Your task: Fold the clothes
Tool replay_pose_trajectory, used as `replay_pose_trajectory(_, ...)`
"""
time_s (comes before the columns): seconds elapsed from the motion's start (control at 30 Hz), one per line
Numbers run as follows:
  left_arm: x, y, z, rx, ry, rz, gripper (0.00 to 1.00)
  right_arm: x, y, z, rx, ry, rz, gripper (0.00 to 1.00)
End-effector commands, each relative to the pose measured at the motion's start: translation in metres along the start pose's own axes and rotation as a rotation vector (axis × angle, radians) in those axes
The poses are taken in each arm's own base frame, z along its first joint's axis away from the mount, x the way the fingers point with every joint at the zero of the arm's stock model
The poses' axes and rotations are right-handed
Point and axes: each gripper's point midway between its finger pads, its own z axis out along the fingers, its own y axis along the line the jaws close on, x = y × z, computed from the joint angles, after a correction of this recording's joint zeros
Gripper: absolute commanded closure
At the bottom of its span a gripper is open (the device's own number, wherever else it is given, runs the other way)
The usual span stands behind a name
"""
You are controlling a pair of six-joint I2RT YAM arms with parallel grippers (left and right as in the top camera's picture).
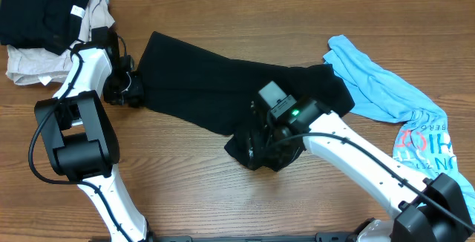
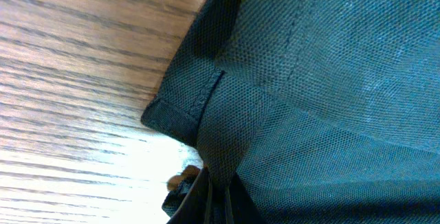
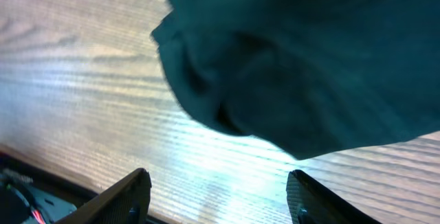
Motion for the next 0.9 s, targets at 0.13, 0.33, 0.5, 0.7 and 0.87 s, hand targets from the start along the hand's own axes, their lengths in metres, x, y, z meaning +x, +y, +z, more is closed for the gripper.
replay_pose_trajectory(0.13, 0.015, -0.001, -0.008, 0.005, 0.08, -0.015, 0.96, 0.005, -0.003, 0.019, 0.134, -0.01, -0.099, 0.33)
replay_pose_trajectory(0.33, 0.001, -0.004, -0.045, 0.006, 0.057, -0.003, 0.96, 0.014, -0.012, 0.068, 0.213, 0.114, -0.136, 0.34)
replay_pose_trajectory(0.5, -0.007, -0.002, -0.058, -0.012, 0.03, -0.001, 0.96, 0.01, -0.012, 0.082, 0.213, 0.116, -0.135, 0.57)
replay_pose_trajectory(0.7, -0.015, 0.006, -0.076, -0.057, 0.001, -0.002, 0.96, 0.003, -0.026, 0.078, 0.298, 0.067, -0.05, 0.86)
replay_pose_trajectory(0.87, -0.023, 0.016, -0.105, -0.103, -0.035, -0.011, 0.96, 0.013, -0.045, 0.059, 0.371, 0.083, 0.106, 0.96)
